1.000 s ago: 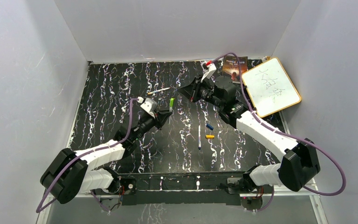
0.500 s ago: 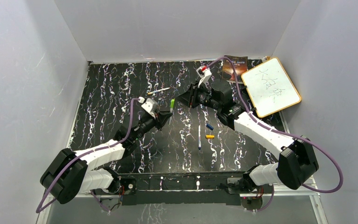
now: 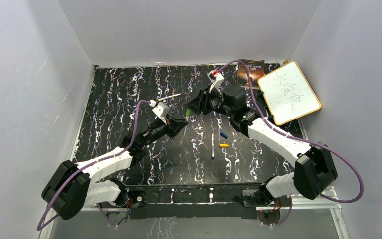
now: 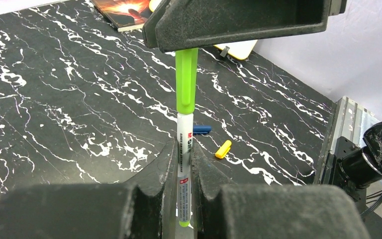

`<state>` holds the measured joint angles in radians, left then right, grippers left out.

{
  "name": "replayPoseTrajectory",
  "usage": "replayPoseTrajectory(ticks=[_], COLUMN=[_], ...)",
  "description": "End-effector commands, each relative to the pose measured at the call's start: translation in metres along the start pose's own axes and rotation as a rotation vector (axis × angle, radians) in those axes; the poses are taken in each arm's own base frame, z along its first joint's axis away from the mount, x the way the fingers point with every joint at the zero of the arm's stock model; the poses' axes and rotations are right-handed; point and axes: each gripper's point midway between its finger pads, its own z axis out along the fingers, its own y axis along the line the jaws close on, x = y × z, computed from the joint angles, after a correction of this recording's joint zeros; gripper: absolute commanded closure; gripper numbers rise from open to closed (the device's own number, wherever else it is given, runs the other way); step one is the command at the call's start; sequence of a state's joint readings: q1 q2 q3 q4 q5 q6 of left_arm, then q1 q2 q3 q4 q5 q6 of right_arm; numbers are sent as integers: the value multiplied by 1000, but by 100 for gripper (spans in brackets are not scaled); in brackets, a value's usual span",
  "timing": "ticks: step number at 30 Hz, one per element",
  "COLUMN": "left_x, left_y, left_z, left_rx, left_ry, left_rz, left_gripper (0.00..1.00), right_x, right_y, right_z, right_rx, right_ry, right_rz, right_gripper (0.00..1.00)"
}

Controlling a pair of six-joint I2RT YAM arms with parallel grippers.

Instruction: Insert the pens into the pen caps

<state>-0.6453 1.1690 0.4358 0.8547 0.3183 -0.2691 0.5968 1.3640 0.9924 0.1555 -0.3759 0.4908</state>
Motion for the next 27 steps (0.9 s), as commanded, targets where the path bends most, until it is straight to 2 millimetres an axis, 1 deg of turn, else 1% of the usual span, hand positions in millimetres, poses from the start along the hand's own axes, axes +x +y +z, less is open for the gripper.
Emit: replayPoseTrajectory(ticks=[1, 2, 4, 5, 7, 8, 9, 13, 15, 21, 22, 24, 26, 27], left_x=[-21, -21, -23, -22, -23, -24, -24, -23, -25, -27, -27, -29, -31, -32], left_y=[-13, -12, -12, -12, -13, -13, -13, -14, -15, -15, -15, -17, -19, -20], left_z=[-1, -1, -1, 0, 2, 3, 4, 6, 6, 9, 10, 11, 11, 10], left_rx=[45, 42, 39, 42, 47, 51, 52, 60, 64, 51, 55, 65, 71, 73], left_ry=[-48, -47, -55, -54, -53, -51, -52, -47, -53, -39, -42, -53, -57, -57], left_rz=[18, 17, 9, 5, 2, 0, -1, -13, -19, -63, -66, -79, -84, -90], left_gripper=[100, 100, 100, 100, 100, 100, 100, 100, 100, 100, 100, 100, 100, 100], right_x=[-30, -31, -31, -31, -30, -30, -30, -29, -26, -15, -15, -14, -15, -15], right_y=[24, 26, 27, 28, 27, 26, 26, 29, 28, 29, 28, 27, 26, 26], right_z=[1, 1, 1, 1, 0, -1, -1, -2, -1, -1, -1, -1, -2, -2], right_rx=[-69, -74, -80, -83, -76, -72, -73, -85, -89, -102, -101, -95, -88, -85], right_ry=[-71, -71, -68, -65, -68, -70, -70, -67, -55, -28, -29, -26, -31, -33], right_rz=[-58, -61, -62, -62, -63, -66, -67, -72, -74, -84, -85, -90, -92, -93], right_gripper=[73, 77, 79, 77, 61, 57, 56, 55, 58, 59, 60, 66, 76, 85])
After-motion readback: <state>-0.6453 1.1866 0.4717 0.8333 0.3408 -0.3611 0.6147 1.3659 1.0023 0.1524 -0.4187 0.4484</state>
